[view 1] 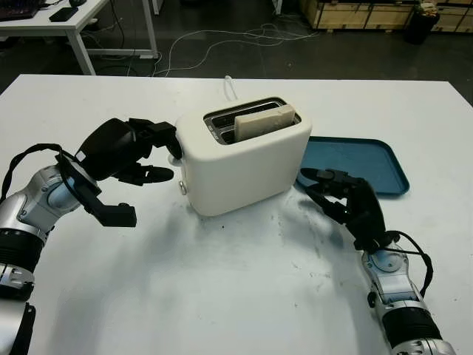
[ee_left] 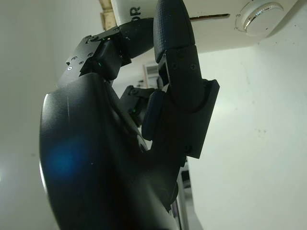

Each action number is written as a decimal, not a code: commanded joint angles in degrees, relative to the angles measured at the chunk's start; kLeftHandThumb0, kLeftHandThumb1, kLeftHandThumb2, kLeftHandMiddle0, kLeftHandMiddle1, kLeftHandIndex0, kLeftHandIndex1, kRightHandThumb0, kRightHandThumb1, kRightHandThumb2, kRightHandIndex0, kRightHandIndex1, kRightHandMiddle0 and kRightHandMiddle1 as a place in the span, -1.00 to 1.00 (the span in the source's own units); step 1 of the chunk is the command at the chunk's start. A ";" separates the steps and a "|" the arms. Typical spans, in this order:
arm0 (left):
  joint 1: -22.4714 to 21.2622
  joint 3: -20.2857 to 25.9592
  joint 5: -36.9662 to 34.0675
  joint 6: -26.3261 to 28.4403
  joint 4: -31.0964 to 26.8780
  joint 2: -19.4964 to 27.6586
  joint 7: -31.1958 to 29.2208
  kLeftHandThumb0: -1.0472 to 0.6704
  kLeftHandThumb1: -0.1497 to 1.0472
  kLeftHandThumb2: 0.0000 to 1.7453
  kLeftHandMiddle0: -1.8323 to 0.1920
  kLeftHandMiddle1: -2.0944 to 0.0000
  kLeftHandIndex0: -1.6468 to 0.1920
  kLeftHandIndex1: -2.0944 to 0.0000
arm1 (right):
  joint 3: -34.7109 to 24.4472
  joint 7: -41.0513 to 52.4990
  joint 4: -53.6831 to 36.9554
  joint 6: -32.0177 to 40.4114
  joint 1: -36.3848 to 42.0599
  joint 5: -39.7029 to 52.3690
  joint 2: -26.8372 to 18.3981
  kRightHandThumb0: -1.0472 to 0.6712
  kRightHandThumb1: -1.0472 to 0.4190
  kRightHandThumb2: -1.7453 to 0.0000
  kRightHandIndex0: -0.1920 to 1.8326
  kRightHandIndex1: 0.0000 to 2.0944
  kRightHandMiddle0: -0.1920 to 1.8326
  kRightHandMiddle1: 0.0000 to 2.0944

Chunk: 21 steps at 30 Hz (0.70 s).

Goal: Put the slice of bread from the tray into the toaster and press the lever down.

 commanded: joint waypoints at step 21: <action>4.36 -18.49 7.93 6.31 28.40 -24.53 17.32 -0.76 0.79 -0.87 -0.15 -0.33 -0.20 0.35 | -0.32 2.37 -4.30 1.43 2.80 1.13 -0.58 -0.50 -0.83 0.84 -0.12 -0.21 0.16 -0.98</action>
